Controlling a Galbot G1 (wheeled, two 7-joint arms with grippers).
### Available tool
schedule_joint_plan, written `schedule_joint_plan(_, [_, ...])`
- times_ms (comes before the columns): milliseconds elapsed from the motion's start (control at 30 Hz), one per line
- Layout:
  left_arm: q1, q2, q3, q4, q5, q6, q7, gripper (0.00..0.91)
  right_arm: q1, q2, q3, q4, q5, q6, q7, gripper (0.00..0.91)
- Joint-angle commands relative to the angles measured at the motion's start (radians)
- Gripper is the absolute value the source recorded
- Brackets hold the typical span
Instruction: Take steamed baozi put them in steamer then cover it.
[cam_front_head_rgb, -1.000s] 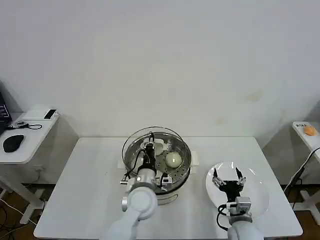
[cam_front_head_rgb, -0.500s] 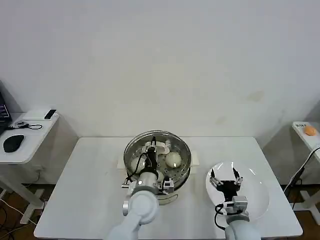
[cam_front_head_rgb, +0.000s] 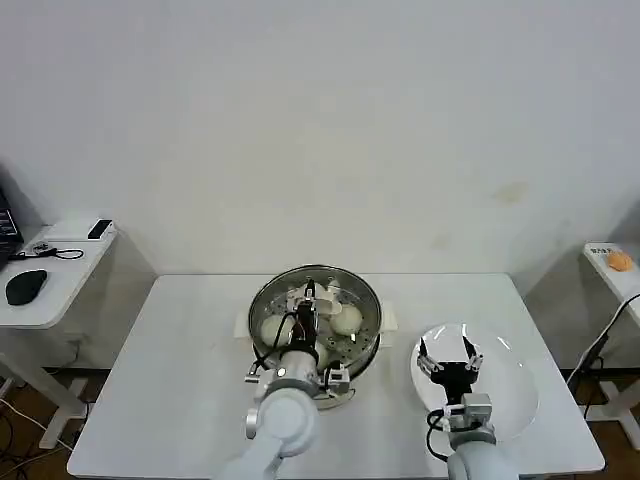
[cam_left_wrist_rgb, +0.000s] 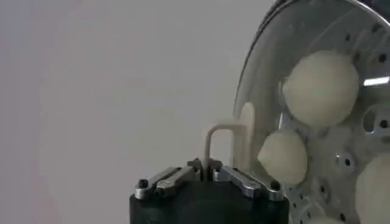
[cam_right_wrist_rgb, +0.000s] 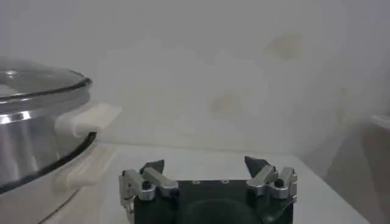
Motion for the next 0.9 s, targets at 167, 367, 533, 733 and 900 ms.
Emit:
schedule_joint_plan(167, [0.006, 0.001, -0.004, 0.002, 0.011, -0.011, -0.005, 0.0, -0.008, 0.001, 0.0, 0.005, -0.002, 0.012, -0.001, 0.907])
schedule_joint_plan(367, [0.027, 0.002, -0.011, -0.018, 0.0, -0.026, -0.003, 0.907, -0.008, -0.002, 0.0, 0.018, 0.034, 0.016, -0.011, 0.907])
schedule_joint_plan(533, [0.04, 0.008, -0.016, -0.043, -0.02, -0.027, -0.001, 0.907, -0.01, -0.002, -0.001, 0.02, 0.043, 0.021, -0.015, 0.907])
schedule_joint_plan(733, [0.066, 0.013, -0.029, -0.086, -0.043, -0.029, 0.001, 0.907, -0.011, -0.003, -0.001, 0.02, 0.045, 0.028, -0.016, 0.907])
schedule_joint_plan(900, [0.1, 0.022, -0.035, -0.13, -0.067, -0.034, 0.008, 0.907, -0.011, -0.004, 0.001, 0.018, 0.053, 0.033, -0.014, 0.907])
